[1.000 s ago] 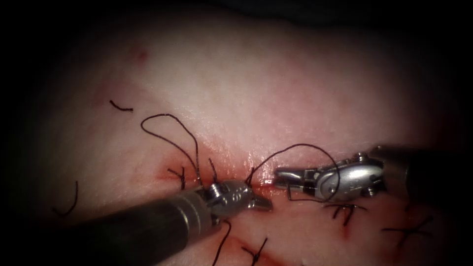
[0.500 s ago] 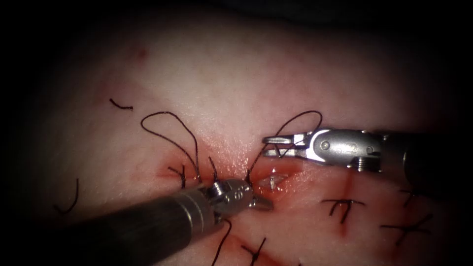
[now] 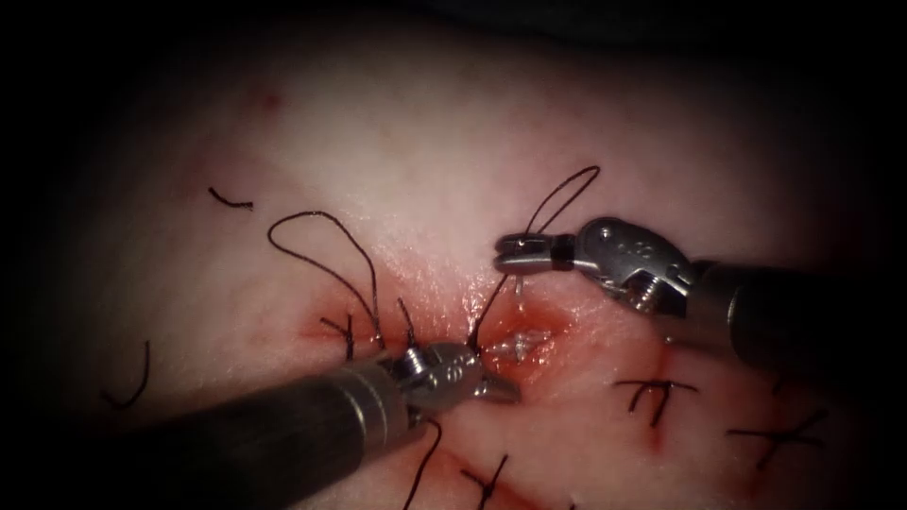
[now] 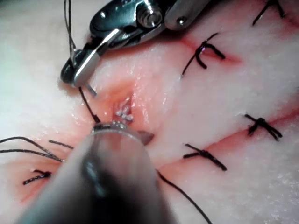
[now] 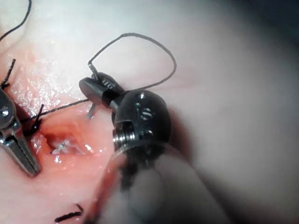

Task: Wound Closure
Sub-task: Throw the needle through the top of the wound with the right tool.

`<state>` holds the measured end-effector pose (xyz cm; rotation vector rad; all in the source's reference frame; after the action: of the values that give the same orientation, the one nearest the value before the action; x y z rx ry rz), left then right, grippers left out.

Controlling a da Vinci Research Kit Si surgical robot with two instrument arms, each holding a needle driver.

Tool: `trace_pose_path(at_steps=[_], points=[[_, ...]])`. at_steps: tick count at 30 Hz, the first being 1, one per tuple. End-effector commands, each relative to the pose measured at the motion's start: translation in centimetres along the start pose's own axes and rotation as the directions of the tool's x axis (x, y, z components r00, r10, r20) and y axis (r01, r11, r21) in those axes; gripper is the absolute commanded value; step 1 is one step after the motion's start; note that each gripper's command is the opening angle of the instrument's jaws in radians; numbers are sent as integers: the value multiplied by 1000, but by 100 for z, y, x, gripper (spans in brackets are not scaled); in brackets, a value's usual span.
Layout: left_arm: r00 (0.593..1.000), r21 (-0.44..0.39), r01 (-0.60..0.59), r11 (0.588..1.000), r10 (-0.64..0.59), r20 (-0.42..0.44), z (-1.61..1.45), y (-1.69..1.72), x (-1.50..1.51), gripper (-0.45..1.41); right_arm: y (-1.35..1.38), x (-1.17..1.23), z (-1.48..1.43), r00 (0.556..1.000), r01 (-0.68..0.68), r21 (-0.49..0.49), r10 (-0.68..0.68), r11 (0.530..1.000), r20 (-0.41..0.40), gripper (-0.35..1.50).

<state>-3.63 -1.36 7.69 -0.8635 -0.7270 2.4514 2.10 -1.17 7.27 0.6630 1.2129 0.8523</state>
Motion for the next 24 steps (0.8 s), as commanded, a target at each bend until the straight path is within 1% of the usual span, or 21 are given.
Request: trace_pose_path(at_steps=[1,3,4,5,6,7,9,13,15,16,20,22,23,24], points=[[1000,-1,-3,1000,3,-2,6,-4,3,-45,1,-1,13,998,-58,15,58,998,4,-35],[1000,-1,-2,1000,2,-2,6,-4,3,-45,1,-4,16,994,-106,39,106,994,11,-35],[1000,-1,-2,1000,2,-2,6,-4,4,-45,2,-1,17,994,-105,18,105,994,-20,-35],[1000,0,-2,1000,2,-2,6,-4,4,-45,3,3,17,994,-102,19,103,995,-33,-35],[1000,0,-2,1000,2,-2,6,-4,4,-45,3,3,17,994,-102,19,103,995,-33,-35],[1000,0,-2,1000,2,-2,6,-4,4,-45,3,7,16,993,-105,24,106,994,-50,-35],[1000,-1,-3,1000,3,-2,6,-4,3,-45,4,14,15,992,-113,17,114,993,-61,-35],[1000,-1,-3,1000,3,-2,6,-4,3,-45,7,20,14,984,-164,33,166,986,-67,-35],[1000,-2,-4,1000,4,-2,6,-4,3,-45,8,22,14,971,-222,45,225,974,-81,-35],[1000,-3,-5,1000,5,-2,5,-5,2,-45,8,21,14,964,-253,62,258,965,-73,-35],[1000,-5,-6,1000,6,-2,3,-6,1,-45,3,13,16,951,-301,83,306,950,-47,-35],[1000,-8,-5,1000,5,-2,1,-7,1,-45,-1,4,18,936,-348,99,351,932,-17,-35],[1000,-11,-5,1000,5,-2,-2,-7,3,-45,-6,-6,21,916,-400,124,402,908,10,-35],[1000,-11,-5,1000,5,-2,-2,-7,3,-45,-6,-6,21,916,-400,124,402,908,10,-35]])
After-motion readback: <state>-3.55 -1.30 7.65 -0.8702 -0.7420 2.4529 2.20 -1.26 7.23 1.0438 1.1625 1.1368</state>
